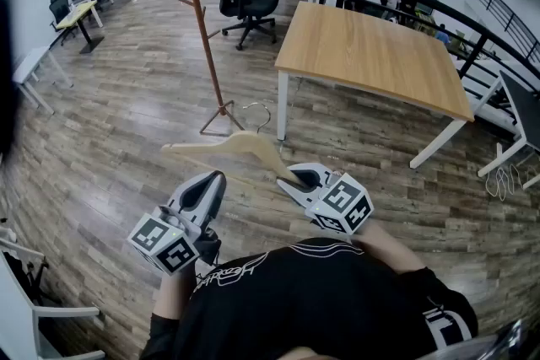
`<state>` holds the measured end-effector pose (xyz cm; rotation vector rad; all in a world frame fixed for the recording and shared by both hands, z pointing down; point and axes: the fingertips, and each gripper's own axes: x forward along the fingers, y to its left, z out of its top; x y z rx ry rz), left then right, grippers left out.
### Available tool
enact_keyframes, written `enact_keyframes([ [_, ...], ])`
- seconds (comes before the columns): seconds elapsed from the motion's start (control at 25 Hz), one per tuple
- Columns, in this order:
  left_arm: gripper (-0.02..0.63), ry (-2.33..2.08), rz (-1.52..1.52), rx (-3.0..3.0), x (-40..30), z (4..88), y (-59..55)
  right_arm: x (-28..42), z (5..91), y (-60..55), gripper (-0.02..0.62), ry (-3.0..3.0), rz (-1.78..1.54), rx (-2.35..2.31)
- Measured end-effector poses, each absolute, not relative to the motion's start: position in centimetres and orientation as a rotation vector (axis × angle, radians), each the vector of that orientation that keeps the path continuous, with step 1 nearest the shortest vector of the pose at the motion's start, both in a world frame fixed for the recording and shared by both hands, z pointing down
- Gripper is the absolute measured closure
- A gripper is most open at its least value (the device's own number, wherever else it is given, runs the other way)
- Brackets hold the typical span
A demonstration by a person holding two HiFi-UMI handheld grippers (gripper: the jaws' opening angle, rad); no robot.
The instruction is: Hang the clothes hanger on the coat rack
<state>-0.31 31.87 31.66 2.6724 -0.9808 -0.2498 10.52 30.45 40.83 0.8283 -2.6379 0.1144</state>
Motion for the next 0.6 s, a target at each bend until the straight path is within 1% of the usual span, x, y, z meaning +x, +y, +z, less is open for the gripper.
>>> enact_keyframes([
  [0.6, 0.597, -0.990, -0.266, 2.660, -4.7, 32.6, 32.1, 6.4, 41.3, 29.9, 0.517, -2.647, 0.108, 0.835],
])
